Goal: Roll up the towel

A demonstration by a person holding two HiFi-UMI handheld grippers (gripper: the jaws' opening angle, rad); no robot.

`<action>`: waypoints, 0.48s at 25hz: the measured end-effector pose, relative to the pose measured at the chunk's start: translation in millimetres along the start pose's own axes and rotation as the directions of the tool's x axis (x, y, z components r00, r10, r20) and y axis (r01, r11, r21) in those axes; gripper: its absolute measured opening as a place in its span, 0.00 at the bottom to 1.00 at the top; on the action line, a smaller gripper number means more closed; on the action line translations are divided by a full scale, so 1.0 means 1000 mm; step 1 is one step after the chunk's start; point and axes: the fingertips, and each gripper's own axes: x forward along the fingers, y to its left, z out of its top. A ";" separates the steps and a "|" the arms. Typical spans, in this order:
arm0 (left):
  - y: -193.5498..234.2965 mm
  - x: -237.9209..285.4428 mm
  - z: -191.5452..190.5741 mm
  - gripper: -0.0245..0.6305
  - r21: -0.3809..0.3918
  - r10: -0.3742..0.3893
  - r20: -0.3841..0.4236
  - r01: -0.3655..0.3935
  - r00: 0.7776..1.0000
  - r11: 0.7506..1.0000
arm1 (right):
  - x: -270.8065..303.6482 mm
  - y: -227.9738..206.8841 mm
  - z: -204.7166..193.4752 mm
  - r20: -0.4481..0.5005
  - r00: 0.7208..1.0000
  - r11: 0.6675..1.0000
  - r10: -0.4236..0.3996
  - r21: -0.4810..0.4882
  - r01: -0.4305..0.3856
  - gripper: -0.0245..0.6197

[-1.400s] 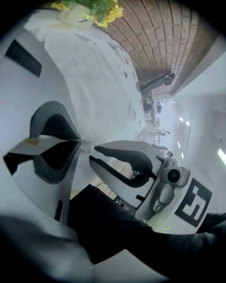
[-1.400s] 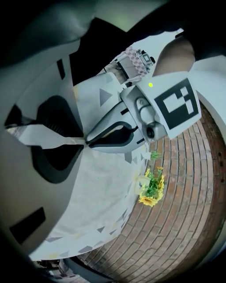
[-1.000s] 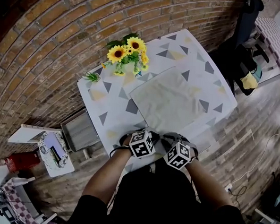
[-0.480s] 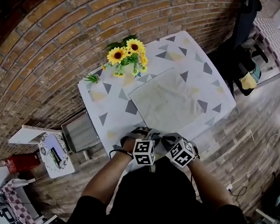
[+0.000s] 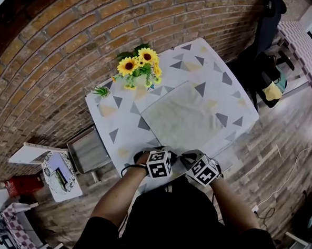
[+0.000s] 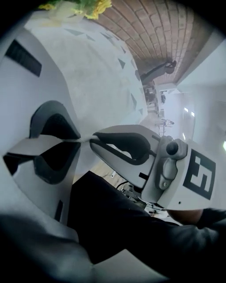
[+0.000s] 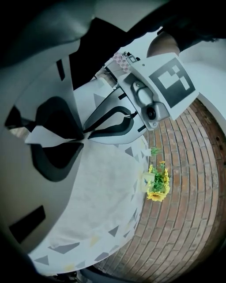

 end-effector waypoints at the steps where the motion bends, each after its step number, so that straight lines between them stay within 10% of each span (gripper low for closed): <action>1: -0.001 0.002 -0.002 0.09 -0.020 -0.019 -0.007 0.019 1.000 1.000 | 0.002 0.001 -0.002 -0.010 1.000 1.000 0.007 -0.004 -0.007 0.11; 12: 0.021 -0.006 -0.002 0.26 0.088 0.164 -0.019 -0.162 0.986 0.983 | 0.015 -0.019 -0.007 -0.076 0.997 0.998 0.009 0.059 -0.005 0.09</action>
